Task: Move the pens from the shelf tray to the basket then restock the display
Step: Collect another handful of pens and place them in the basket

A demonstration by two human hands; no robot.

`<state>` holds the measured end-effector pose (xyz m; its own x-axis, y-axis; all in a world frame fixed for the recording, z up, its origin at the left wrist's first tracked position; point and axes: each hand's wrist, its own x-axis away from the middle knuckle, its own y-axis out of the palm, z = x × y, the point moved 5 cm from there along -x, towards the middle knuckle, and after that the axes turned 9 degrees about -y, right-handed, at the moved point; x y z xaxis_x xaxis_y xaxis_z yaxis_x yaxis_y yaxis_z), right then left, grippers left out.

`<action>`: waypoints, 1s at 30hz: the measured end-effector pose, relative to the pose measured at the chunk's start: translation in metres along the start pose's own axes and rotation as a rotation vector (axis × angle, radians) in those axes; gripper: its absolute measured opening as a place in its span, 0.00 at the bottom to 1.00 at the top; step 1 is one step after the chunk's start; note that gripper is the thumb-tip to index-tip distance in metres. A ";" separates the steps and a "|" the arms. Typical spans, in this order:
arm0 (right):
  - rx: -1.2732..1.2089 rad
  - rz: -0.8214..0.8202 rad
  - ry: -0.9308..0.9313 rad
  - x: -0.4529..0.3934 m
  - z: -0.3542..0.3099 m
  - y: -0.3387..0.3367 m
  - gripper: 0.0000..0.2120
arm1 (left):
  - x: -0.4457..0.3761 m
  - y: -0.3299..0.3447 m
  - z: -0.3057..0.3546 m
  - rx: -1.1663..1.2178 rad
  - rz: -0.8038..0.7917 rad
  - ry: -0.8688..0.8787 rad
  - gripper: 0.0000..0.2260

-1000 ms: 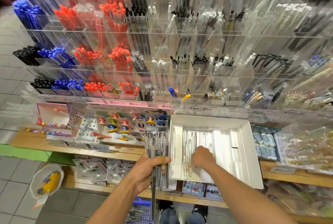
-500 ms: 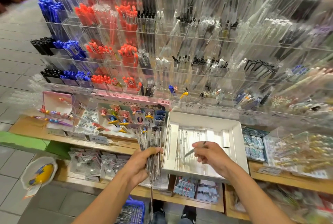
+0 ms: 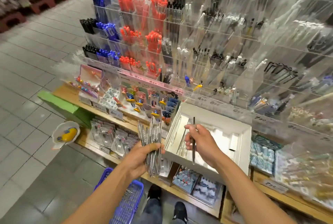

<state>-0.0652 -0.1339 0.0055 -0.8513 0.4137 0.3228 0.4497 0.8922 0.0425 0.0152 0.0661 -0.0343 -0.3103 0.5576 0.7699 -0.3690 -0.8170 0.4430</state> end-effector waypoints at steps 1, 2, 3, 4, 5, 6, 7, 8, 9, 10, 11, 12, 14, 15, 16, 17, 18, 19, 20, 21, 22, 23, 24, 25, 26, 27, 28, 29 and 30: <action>-0.017 -0.043 0.010 0.000 0.000 0.008 0.11 | 0.007 -0.005 -0.007 0.033 0.024 0.015 0.41; -0.021 -0.085 0.020 0.001 0.000 0.016 0.12 | 0.014 -0.011 -0.015 0.066 0.053 0.032 0.42; -0.010 -0.127 0.028 0.002 0.000 0.025 0.12 | 0.022 -0.018 -0.023 0.098 0.087 0.052 0.44; 0.009 -0.168 0.036 0.002 0.001 0.034 0.12 | 0.030 -0.025 -0.031 0.124 0.123 0.072 0.45; 0.025 -0.209 0.045 0.004 0.002 0.045 0.12 | 0.038 -0.033 -0.039 0.150 0.157 0.086 0.45; 0.037 -0.253 0.054 0.006 0.004 0.057 0.13 | 0.046 -0.042 -0.048 0.178 0.193 0.093 0.44; 0.040 -0.300 0.063 0.010 0.007 0.070 0.12 | 0.055 -0.050 -0.057 0.207 0.230 0.096 0.41; 0.041 -0.348 0.076 0.013 0.010 0.085 0.12 | 0.063 -0.059 -0.066 0.236 0.267 0.100 0.36; 0.047 -0.394 0.090 0.017 0.013 0.100 0.12 | 0.071 -0.067 -0.075 0.266 0.300 0.107 0.31; 0.061 -0.437 0.103 0.022 0.016 0.114 0.12 | 0.080 -0.076 -0.083 0.299 0.326 0.118 0.27; 0.076 -0.478 0.111 0.026 0.020 0.129 0.12 | 0.087 -0.083 -0.090 0.336 0.345 0.133 0.24; 0.093 -0.519 0.114 0.030 0.025 0.143 0.11 | 0.094 -0.091 -0.097 0.376 0.361 0.151 0.22; 0.135 -0.585 0.119 0.036 0.035 0.171 0.11 | 0.109 -0.105 -0.108 0.454 0.404 0.188 0.21; 0.152 -0.606 0.129 0.038 0.041 0.184 0.10 | 0.117 -0.113 -0.114 0.493 0.433 0.210 0.21; 0.164 -0.625 0.142 0.040 0.048 0.196 0.10 | 0.125 -0.121 -0.119 0.529 0.461 0.232 0.20; 0.174 -0.645 0.159 0.043 0.056 0.209 0.09 | 0.132 -0.130 -0.125 0.563 0.486 0.250 0.19; 0.186 -0.667 0.176 0.045 0.064 0.221 0.08 | 0.140 -0.140 -0.132 0.596 0.505 0.262 0.18; 0.200 -0.688 0.192 0.048 0.072 0.234 0.07 | 0.147 -0.150 -0.139 0.629 0.522 0.272 0.16; 0.215 -0.706 0.207 0.050 0.081 0.246 0.07 | 0.154 -0.161 -0.148 0.664 0.543 0.280 0.14; 0.227 -0.721 0.222 0.052 0.090 0.258 0.08 | 0.161 -0.172 -0.157 0.699 0.564 0.287 0.13; 0.236 -0.733 0.240 0.055 0.098 0.270 0.09 | 0.166 -0.183 -0.167 0.728 0.580 0.289 0.12; 0.241 -0.742 0.259 0.058 0.106 0.282 0.10 | 0.172 -0.194 -0.177 0.750 0.592 0.288 0.11; 0.240 -0.749 0.280 0.062 0.115 0.293 0.10 | 0.177 -0.206 -0.187 0.765 0.608 0.284 0.12; 0.239 -0.757 0.305 0.066 0.123 0.304 0.11 | 0.182 -0.217 -0.198 0.774 0.625 0.279 0.14; 0.241 -0.768 0.331 0.069 0.132 0.314 0.11 | 0.185 -0.229 -0.208 0.778 0.638 0.269 0.16; 0.243 -0.778 0.358 0.072 0.142 0.323 0.12 | 0.187 -0.240 -0.217 0.781 0.643 0.258 0.18; 0.242 -0.783 0.388 0.074 0.153 0.332 0.12 | 0.188 -0.251 -0.227 0.786 0.643 0.249 0.19; 0.243 -0.784 0.416 0.074 0.164 0.340 0.11 | 0.186 -0.263 -0.236 0.799 0.645 0.236 0.20; 0.252 -0.787 0.442 0.073 0.176 0.348 0.11 | 0.182 -0.275 -0.245 0.817 0.650 0.219 0.21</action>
<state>-0.0185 0.2385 -0.1226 -0.6823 -0.3862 0.6207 -0.3281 0.9205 0.2120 -0.1539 0.4279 -0.1286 -0.4170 -0.0730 0.9060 0.5979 -0.7728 0.2130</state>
